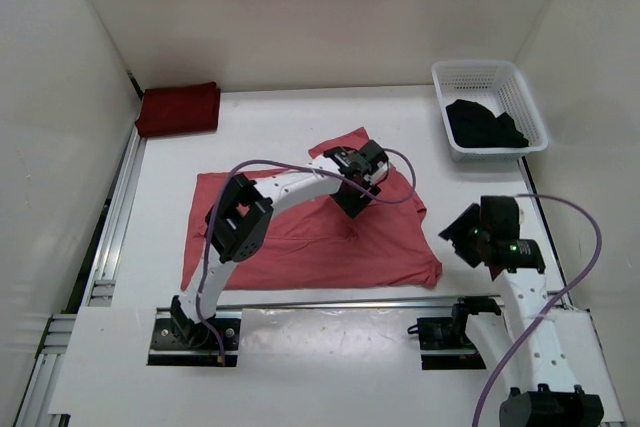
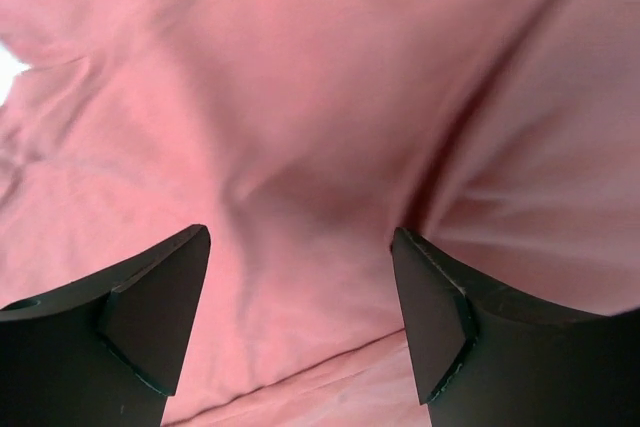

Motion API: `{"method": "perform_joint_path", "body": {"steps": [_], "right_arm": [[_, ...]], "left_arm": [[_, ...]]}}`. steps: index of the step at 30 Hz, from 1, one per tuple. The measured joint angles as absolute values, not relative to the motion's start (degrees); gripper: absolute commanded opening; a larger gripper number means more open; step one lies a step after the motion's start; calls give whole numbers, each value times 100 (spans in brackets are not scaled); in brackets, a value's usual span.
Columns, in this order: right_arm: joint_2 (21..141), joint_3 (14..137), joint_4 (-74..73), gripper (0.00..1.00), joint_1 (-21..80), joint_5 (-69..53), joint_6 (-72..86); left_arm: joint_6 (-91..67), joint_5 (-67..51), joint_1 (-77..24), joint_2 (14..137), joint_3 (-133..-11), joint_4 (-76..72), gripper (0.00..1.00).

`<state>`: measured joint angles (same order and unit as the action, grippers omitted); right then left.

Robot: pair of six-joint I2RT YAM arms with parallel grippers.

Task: Fold and stack the t-shirts
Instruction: Fold the flattened tshirt in 1/3 of the way

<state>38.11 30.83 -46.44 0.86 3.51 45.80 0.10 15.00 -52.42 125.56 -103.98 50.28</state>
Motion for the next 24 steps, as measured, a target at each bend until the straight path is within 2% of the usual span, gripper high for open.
{"method": "perform_joint_path", "body": {"steps": [3,6,10,14,17,20,24], "right_arm": [[4305,3806,-4523,71,95,364,4272],[5207,4351,-4508,87,104,285,4032],[5575,4252,-4764,97,119,217,3889],[4958,3767,-5107,97,126,73,3951],[4676,3214,-5172,97,158,-191,4121],[4683,2641,-5153,96,169,-344,4296],[4790,2213,-4958,93,169,-462,4412]], "left_arm": [[12,1441,-4963,12317,-10355,5170,88],[14,1413,-4421,11644,-10062,5310,88],[5,1551,-3350,10029,-8724,5341,91],[3,1863,-2139,8263,-6567,5535,92],[5,1885,-1428,7441,-5245,5846,94],[5,1872,-738,6980,-4316,6040,97],[1,1730,-49,6676,-3809,6112,99]]}}
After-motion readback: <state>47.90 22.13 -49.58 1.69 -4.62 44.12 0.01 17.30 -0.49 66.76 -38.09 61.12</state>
